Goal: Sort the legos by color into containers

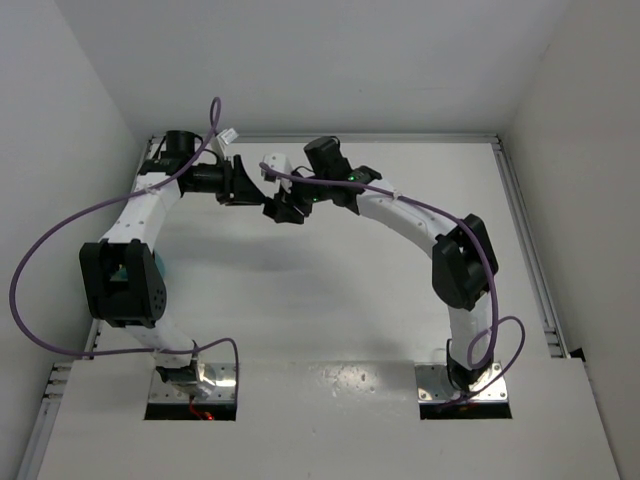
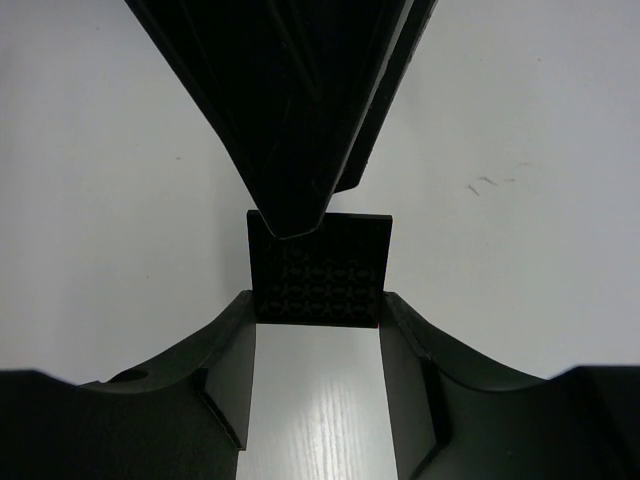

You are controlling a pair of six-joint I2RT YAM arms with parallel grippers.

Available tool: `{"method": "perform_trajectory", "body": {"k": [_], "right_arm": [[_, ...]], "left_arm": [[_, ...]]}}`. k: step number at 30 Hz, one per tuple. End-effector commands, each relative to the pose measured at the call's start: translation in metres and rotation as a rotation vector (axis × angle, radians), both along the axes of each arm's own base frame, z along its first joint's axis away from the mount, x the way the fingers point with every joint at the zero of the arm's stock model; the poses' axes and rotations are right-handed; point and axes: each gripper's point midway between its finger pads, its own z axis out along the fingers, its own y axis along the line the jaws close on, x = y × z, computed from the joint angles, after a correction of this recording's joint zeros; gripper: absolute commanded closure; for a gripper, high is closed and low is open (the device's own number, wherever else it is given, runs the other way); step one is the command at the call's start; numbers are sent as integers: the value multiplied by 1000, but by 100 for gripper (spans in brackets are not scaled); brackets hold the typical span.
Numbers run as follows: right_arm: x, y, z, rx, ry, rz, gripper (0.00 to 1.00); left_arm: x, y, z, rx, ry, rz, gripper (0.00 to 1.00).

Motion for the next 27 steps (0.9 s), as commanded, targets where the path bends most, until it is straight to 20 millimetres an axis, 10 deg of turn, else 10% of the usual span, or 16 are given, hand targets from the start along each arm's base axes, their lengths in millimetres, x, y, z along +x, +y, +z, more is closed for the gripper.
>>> {"method": "perform_trajectory", "body": {"k": [1,27], "right_arm": [[3,7,44,69,-74,-3,78],[-2,16,55,95,-104,16,78]], "left_arm": [[6,-1,4,23,-39,10,55],[-1,-5,-11,48,-18,-5,63]]}}
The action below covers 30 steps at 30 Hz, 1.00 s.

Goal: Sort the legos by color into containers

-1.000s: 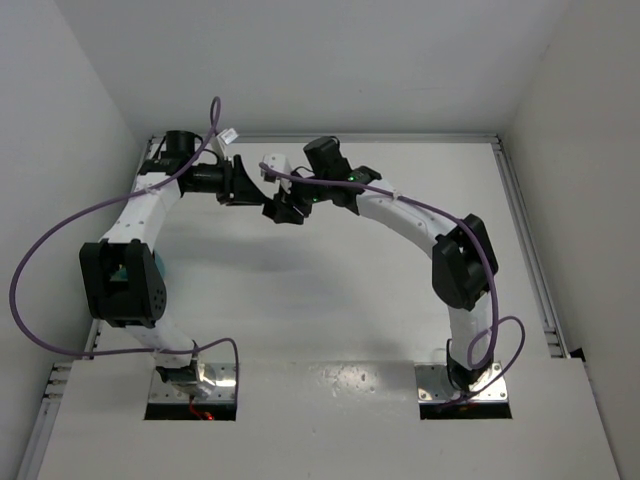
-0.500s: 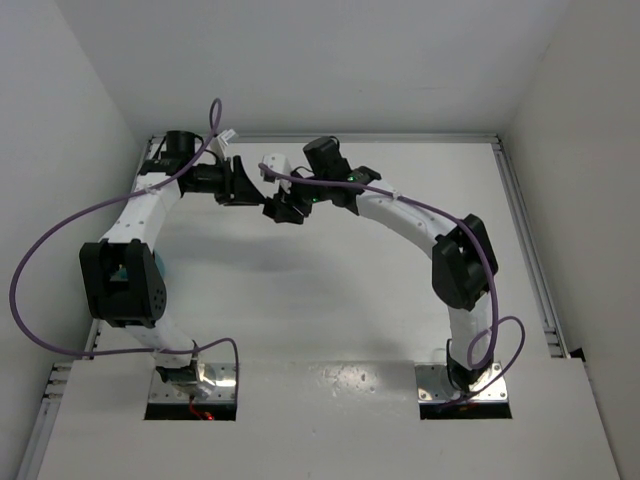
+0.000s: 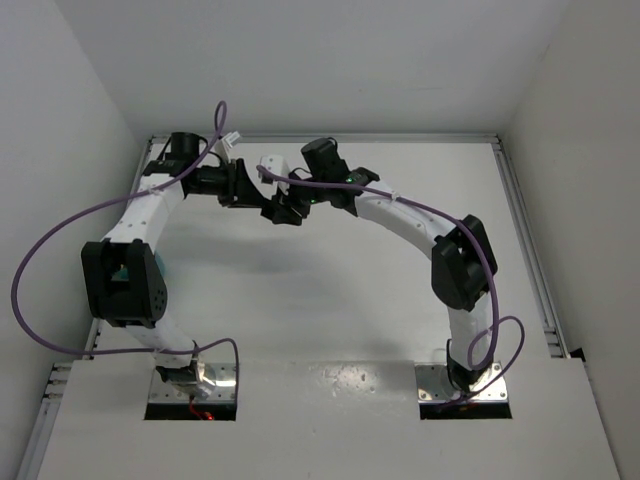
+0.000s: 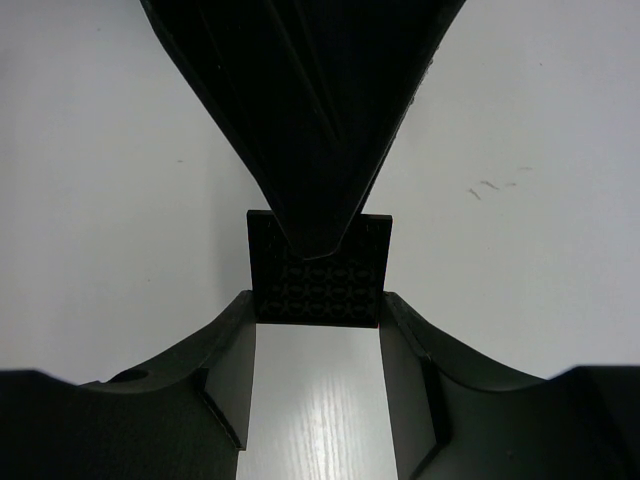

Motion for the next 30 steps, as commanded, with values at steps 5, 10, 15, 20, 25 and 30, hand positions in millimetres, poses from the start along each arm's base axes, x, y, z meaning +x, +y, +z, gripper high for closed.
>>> {"method": "perform_trajectory", "body": {"k": [5,10,15,20,25,30], "right_arm": [[4,10,61,109,-110,5,78],[1,8,64,114,-116,5,78],[0,11,67,116,-126,5,78],[-3,14,72,99,-136,-9,58],[-15,-1,67,60,-133,-42,25],[-17,-47,58,52,-184,-185,6]], "left_arm": [[-4,-8,-2,-10,-9,-32,67],[-3,-7,-4,-2,-9,-27,74],[0,-5,-10,39,-10,-7,81],[5,2,-13,129,-37,34,90],[9,10,-2,150,-77,59,95],[21,52,3,169,-88,175,97]]}}
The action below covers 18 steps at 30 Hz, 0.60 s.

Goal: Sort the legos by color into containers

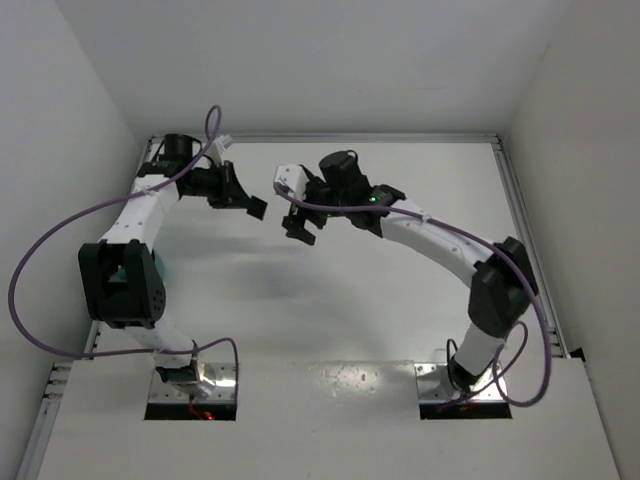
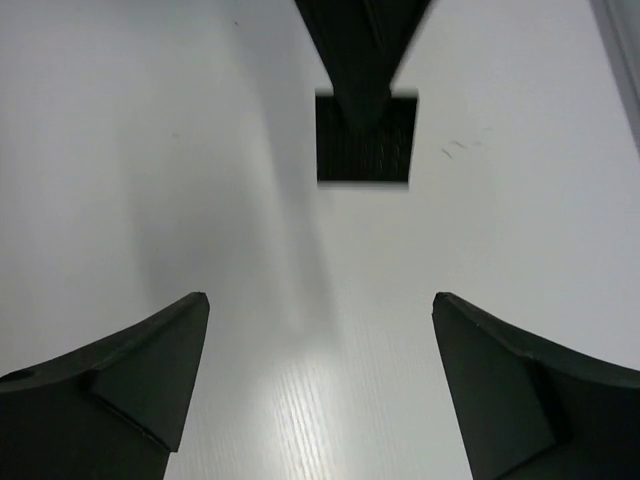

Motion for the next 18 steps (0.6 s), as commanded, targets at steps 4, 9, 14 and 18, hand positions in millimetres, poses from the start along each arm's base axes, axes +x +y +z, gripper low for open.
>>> {"method": "perform_trajectory", "body": {"k": [4,9,14,18], "right_arm": [[1,-45,13,-4,-71,-160,5],[1,-71,-12,-50,-15,-206,5],[12,-75,-22,-65,19,-205,5],[17,-73,-30,-75,20,-174,5]], "left_arm": [[15,80,40,132,-153,182,97],[-4,146,42,379,-218,66,94],[-21,221,53,505,-161,84,97],[-38,256,47,727,-178,0,100]]}}
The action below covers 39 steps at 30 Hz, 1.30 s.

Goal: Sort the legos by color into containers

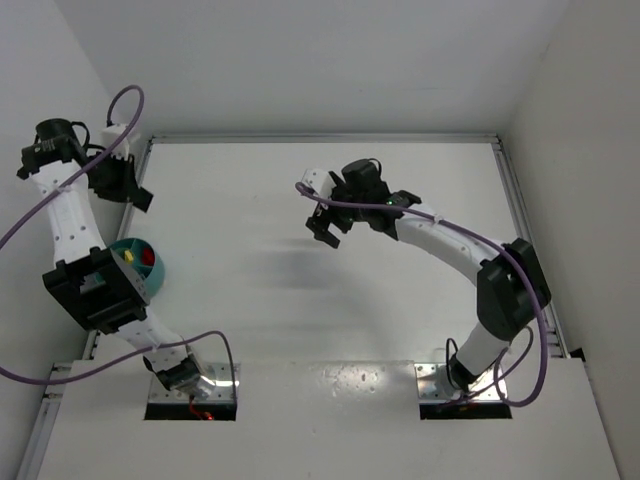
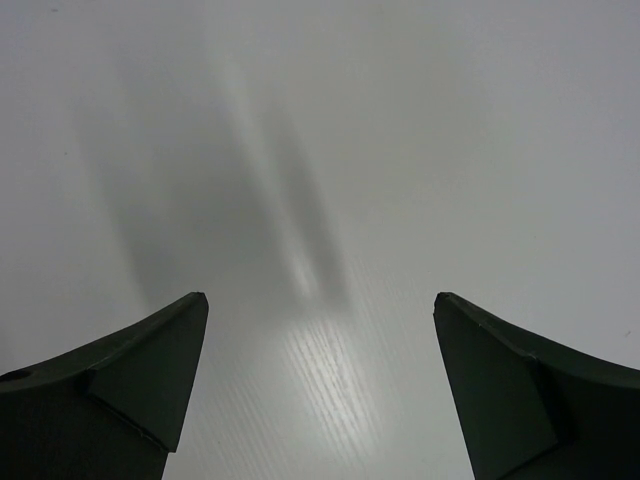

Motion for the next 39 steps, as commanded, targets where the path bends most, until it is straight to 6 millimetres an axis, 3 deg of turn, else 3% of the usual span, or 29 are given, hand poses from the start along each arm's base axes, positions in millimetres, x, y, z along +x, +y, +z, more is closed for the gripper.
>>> {"method": "perform_trajectory", "body": {"k": [1,6,13,20,27,34,39], "right_arm": [[13,4,11,30,-25,17,5],[14,5,3,19,0,42,5],[20,3,1,-10,-4,67,5],[26,9,1,-19,10,80,5],[30,12,3,-19,21,75,5],[26,13,-2,-25,33,70,5],[25,10,-1,-28,35,55,5]], "left_arm": [[-30,19,-15,196,109,-118,100],[-45,48,-27,306,161,-156,100],[-63,90,-40,319,177,-151,100],[-78,95,-60,281,204,-158,100],[-76,97,-82,269,226,-244,100],[-62,119,-79,291,211,-231,100],[-58,116,-64,321,157,-257,100]]}}
